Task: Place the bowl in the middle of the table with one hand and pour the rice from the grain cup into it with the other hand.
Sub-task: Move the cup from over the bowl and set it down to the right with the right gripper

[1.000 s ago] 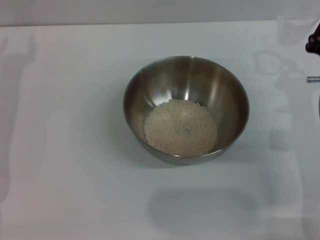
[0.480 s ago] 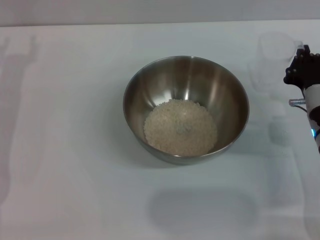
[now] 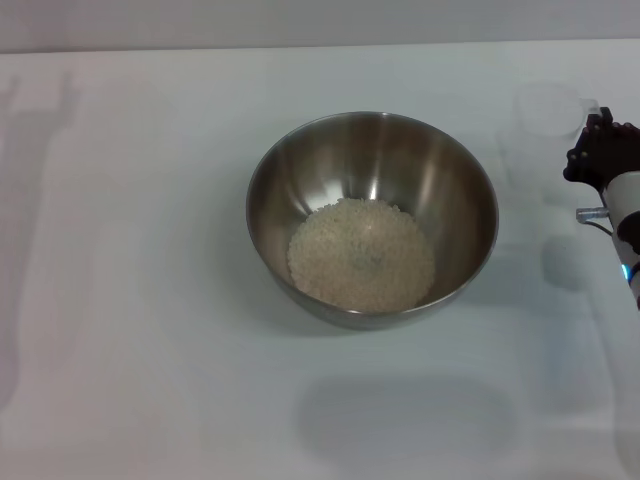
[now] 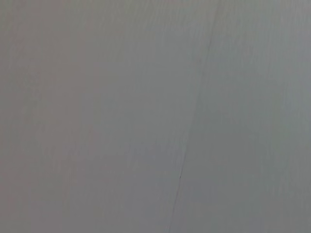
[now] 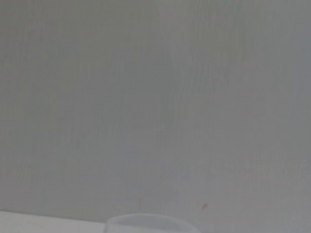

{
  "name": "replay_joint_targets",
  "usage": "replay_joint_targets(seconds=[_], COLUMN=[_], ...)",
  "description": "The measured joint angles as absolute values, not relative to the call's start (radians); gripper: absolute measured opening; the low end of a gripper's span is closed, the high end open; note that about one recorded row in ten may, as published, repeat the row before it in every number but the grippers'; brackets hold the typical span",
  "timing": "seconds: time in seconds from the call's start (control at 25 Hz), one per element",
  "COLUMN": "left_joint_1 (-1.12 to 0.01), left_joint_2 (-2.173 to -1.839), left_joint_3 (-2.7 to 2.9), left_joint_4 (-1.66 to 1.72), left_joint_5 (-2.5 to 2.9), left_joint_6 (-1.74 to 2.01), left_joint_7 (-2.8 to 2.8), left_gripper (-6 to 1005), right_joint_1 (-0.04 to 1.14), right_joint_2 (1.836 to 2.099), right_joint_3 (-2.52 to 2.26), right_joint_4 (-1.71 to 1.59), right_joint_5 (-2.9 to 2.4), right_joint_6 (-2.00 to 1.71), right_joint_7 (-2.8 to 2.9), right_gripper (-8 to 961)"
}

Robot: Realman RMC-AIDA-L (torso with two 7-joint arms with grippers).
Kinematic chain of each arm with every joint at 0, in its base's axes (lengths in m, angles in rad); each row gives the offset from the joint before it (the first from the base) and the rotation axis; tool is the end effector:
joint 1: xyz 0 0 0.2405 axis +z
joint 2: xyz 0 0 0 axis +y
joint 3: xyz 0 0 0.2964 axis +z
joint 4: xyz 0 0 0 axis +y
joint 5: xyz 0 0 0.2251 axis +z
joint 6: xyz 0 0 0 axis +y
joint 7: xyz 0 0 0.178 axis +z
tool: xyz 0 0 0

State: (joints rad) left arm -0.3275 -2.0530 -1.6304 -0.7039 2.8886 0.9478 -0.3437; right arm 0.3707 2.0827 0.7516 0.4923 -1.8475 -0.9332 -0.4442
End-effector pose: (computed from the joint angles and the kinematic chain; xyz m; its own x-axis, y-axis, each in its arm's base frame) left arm -0.3053 0.4384 0.0776 0.4745 -0.3524 0.8066 0.8443 -0.0769 -0.5303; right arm 0.3585 0.3870 -0.0782 0.8035 -0.1114 -0.5848 -0.5864 0.0210 -0.8097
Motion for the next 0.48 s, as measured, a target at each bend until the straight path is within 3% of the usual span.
replay_joint_targets(seconds=[0.32,0.48], left_joint_1=[-0.319,-0.319], left_joint_2=[-2.054,-2.055], left_joint_3=[-1.629,-1.629], left_joint_4=[-0.71,-0.71], left_joint_5=[2.888,2.888], left_joint_6=[0.963,0.963], left_joint_7=[-0.344,-0.344], left_gripper=[722,722], right_joint_1=[0.391,0.391], right_joint_2=[2.08,2.079], right_joint_3=[0.714,0.708], right_joint_4=[0.452,0.447], right_joint_5=[-1.854,-1.854], right_joint_6=[-0.917,-0.919], right_joint_7=[-0.375,-0.37], right_gripper=[34,138])
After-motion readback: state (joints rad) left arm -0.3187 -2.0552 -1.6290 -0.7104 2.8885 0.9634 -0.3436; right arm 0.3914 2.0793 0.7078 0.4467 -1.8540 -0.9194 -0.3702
